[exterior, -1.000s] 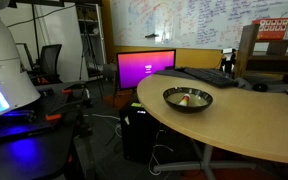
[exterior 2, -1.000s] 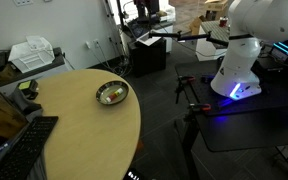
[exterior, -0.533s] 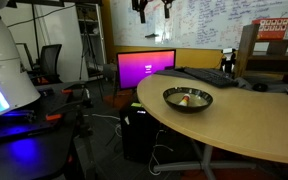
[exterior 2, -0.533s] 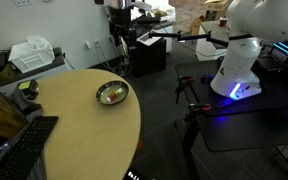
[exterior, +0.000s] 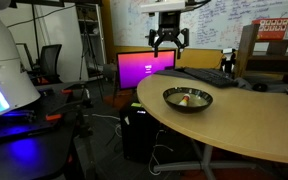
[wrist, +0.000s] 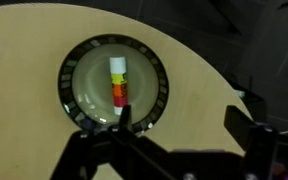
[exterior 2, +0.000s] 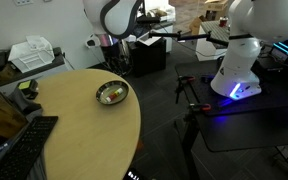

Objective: Remove the glue stick from the bowl and place it on the table

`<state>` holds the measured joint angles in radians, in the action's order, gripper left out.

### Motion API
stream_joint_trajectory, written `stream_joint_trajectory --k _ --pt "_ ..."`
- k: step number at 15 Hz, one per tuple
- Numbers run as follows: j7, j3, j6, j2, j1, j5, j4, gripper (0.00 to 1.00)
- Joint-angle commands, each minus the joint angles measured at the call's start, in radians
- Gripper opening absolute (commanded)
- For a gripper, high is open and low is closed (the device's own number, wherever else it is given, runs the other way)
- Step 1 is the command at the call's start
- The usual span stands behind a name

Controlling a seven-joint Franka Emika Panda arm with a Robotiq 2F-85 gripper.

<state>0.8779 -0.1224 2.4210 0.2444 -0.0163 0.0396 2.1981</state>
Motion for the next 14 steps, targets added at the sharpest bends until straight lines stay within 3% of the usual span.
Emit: stream_joint_trajectory --k 1,8,14 --pt "-0.022 0.060 -0.005 0.028 -0.063 -0.020 -0.029 1.00" --pt "-0.033 0.075 -0.025 0.052 -0.080 -0.019 -0.069 1.00" --pt "0.004 0.126 0.101 0.218 -0.130 -0.029 -0.155 1.00"
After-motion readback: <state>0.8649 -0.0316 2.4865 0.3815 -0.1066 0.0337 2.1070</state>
